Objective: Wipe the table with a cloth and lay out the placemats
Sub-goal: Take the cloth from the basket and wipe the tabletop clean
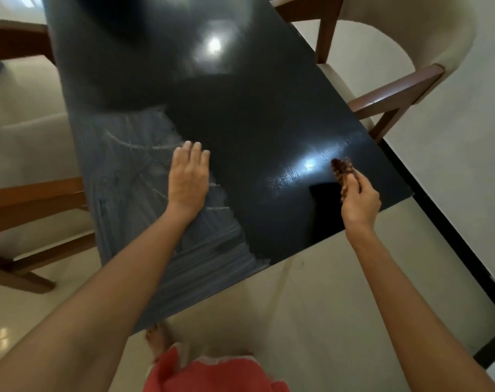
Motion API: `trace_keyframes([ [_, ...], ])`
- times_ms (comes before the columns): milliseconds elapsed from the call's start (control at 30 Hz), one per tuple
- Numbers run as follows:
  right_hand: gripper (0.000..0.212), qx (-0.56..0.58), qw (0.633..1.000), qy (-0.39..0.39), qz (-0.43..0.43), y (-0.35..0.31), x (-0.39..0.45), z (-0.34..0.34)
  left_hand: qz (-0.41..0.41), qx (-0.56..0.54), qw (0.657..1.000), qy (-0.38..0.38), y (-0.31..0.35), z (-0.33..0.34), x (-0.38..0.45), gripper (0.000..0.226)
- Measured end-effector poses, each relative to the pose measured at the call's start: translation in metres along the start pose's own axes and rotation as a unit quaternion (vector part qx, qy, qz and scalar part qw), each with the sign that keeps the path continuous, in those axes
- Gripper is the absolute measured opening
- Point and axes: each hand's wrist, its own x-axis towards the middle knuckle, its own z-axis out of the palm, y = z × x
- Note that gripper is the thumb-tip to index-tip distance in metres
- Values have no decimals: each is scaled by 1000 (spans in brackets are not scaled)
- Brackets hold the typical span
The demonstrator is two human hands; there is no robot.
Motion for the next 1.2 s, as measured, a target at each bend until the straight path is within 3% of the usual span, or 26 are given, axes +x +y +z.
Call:
trace_keyframes([
  [100,33,58,998,-11,27,-47,-13,32,1,-15,1000,-2,-8,-5,3,34],
  [200,33,76,995,-56,1,-93,-32,79,-33,-36,999,2,-38,-17,0,34],
  [400,31,69,988,-82,-114,-180,-71,209,-122,-71,990,23,-124,-26,-24,27],
  [533,39,-38,972,-116,-200,-213,-86,292,-133,-82,986,55,-151,-24,-40,20],
  [633,44,-222,923,-219,-226,-213,-98,331,-118,-103,986,58,-152,-24,-50,16],
  [700,52,-323,877,-216,-283,-204,-99,339,-98,-112,987,59,-150,-23,-53,15],
  [800,66,-336,847,-183,-369,-195,-84,336,-69,-122,988,59,-149,-23,-54,15],
  [933,62,-384,791,-249,-406,-185,-64,344,-70,-145,986,42,-150,-24,-54,16],
  [1100,53,-328,844,-190,-380,-182,-76,352,-87,-168,982,25,-151,-28,-52,18],
  [1200,62,-341,844,-194,-365,-192,-85,362,-100,-183,978,20,-153,-33,-50,20],
])
